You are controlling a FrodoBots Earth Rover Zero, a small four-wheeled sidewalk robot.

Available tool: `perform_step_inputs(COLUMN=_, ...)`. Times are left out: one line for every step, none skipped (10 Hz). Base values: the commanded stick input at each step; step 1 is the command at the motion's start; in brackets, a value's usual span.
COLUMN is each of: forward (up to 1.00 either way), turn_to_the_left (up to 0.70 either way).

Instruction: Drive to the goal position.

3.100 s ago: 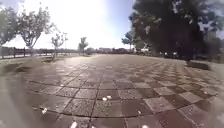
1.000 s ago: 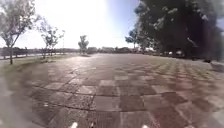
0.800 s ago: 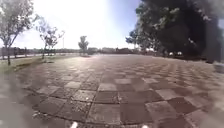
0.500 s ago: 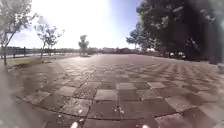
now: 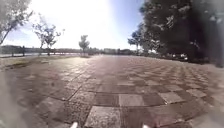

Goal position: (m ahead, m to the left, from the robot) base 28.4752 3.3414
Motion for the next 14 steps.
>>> perform_step_inputs(forward=1.00, turn_to_the_left=0.00)
perform_step_inputs(forward=1.00, turn_to_the_left=-0.17)
perform_step_inputs(forward=1.00, turn_to_the_left=-0.35)
perform_step_inputs(forward=1.00, turn_to_the_left=-0.22)
perform_step_inputs(forward=1.00, turn_to_the_left=-0.10)
perform_step_inputs(forward=1.00, turn_to_the_left=0.00)
perform_step_inputs(forward=1.00, turn_to_the_left=0.00)
perform_step_inputs(forward=1.00, turn_to_the_left=0.00)
perform_step_inputs(forward=1.00, turn_to_the_left=0.00)
perform_step_inputs(forward=1.00, turn_to_the_left=0.00)
perform_step_inputs(forward=1.00, turn_to_the_left=0.00)
perform_step_inputs(forward=1.00, turn_to_the_left=0.00)
perform_step_inputs(forward=1.00, turn_to_the_left=0.00)
perform_step_inputs(forward=1.00, turn_to_the_left=0.00)
